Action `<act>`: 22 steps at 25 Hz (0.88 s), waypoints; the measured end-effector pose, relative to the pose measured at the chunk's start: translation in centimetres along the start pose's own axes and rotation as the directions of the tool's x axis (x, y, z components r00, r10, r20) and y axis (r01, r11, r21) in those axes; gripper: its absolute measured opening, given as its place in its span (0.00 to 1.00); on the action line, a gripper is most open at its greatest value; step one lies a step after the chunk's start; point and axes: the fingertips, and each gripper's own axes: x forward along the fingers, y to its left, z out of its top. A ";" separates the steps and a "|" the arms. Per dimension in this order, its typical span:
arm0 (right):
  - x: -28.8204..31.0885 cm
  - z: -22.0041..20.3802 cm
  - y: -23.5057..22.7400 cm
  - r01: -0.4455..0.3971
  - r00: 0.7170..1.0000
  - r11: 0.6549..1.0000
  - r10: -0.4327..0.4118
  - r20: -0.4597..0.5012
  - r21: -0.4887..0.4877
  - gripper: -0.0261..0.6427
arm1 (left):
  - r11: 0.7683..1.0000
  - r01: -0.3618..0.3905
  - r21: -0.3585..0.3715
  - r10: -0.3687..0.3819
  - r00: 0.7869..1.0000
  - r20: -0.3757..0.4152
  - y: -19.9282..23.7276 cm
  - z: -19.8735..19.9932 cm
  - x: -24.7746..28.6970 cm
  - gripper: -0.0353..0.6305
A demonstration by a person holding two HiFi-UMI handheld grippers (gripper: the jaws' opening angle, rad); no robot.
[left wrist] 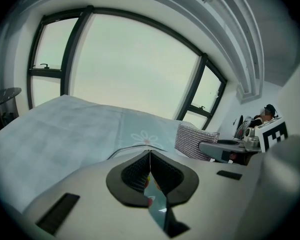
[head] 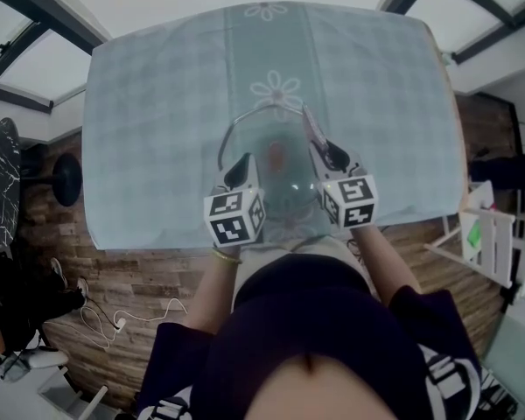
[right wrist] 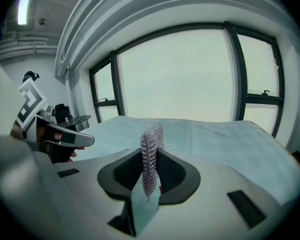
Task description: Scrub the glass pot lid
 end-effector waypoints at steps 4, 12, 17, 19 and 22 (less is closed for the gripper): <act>1.6 -0.7 -0.9 -0.004 0.999 0.999 0.002 -0.048 -0.053 0.16 | 1.000 -0.016 -0.022 0.016 1.000 -0.010 0.5 -0.4 0.4 0.06; 4.1 -2.6 -2.0 -0.021 0.990 0.984 -0.004 -0.139 -0.178 0.16 | 0.997 -0.034 -0.070 0.033 0.999 -0.022 0.9 -1.1 1.1 0.06; 5.2 -3.7 -2.1 -0.035 0.983 0.972 -0.009 -0.186 -0.231 0.16 | 0.997 -0.033 -0.074 0.031 0.999 -0.024 1.0 -1.3 1.3 0.06; 5.5 -4.0 -1.9 -0.044 0.981 0.967 -0.006 -0.196 -0.251 0.16 | 0.996 -0.035 -0.078 0.032 0.999 -0.029 1.2 -1.7 1.3 0.06; 6.0 -4.3 -1.4 -0.067 0.978 0.963 0.011 -0.210 -0.262 0.16 | 0.996 -0.036 -0.086 0.033 0.999 -0.032 1.3 -1.9 1.2 0.06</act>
